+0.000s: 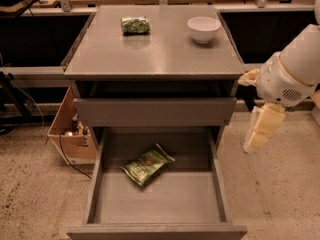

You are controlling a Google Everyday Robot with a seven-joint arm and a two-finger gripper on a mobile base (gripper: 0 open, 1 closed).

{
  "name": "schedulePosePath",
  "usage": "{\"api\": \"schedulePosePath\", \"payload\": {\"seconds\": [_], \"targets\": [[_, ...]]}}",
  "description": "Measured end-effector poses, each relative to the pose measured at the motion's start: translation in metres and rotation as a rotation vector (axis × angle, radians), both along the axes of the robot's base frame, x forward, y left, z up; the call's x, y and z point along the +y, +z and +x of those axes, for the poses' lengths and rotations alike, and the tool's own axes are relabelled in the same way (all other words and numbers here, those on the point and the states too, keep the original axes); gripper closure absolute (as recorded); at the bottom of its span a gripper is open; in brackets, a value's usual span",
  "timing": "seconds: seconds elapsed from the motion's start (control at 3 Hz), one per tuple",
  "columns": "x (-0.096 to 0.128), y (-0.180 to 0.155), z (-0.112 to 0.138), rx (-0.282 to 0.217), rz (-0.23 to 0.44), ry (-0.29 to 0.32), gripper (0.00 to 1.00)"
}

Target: Pick green jalapeno chip bag from middle drawer and place on counter

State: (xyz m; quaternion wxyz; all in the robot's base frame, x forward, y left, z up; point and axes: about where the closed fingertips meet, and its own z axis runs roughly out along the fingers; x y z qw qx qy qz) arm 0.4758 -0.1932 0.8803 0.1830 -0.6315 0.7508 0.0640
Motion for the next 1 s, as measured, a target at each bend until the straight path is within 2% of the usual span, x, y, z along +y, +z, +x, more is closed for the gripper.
{"api": "schedulePosePath", "payload": {"seconds": [0.67,1.0], "targets": [[0.045,-0.111,0.012,0.108,0.157,0.088,0.0],[0.064,-0.16,0.01,0.181,0.221,0.083,0.0]]}}
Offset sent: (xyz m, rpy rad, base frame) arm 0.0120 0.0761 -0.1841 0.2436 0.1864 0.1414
